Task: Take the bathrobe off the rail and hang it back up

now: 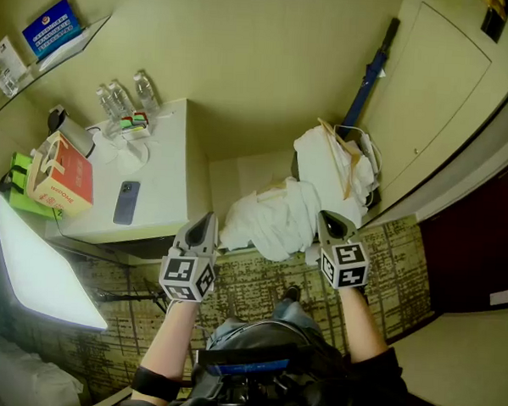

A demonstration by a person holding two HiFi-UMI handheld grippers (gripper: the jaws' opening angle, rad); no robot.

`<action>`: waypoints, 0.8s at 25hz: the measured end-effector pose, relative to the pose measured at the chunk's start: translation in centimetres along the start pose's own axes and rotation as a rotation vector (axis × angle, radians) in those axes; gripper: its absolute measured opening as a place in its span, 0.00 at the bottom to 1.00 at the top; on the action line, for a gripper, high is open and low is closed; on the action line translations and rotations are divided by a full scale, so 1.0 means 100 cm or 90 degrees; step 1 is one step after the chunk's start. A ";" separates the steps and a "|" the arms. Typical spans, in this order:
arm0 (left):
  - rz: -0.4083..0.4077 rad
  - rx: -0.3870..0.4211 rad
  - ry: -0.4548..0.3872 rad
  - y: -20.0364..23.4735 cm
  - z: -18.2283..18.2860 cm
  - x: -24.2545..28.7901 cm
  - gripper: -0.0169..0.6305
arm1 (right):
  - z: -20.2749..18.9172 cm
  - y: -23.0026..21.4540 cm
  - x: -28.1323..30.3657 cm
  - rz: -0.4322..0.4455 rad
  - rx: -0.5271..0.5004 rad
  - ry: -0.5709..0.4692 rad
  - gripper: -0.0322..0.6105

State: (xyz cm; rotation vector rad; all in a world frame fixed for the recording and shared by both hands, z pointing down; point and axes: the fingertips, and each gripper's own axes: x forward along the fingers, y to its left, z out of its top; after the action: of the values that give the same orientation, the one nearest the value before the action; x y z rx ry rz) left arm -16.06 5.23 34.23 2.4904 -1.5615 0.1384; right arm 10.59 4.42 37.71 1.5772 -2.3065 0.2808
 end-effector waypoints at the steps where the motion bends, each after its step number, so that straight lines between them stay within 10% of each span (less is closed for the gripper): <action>1: 0.000 0.001 0.002 -0.001 0.000 0.001 0.03 | -0.001 0.001 0.001 0.002 -0.001 0.002 0.09; 20: 0.003 0.009 0.054 -0.032 -0.029 0.072 0.03 | -0.033 -0.041 0.039 0.055 0.064 0.029 0.09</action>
State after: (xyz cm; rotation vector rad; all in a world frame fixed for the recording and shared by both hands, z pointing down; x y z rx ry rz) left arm -9.95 0.87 38.05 2.4568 -1.5385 0.2519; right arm 13.65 0.68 42.15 1.5033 -2.3618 0.4559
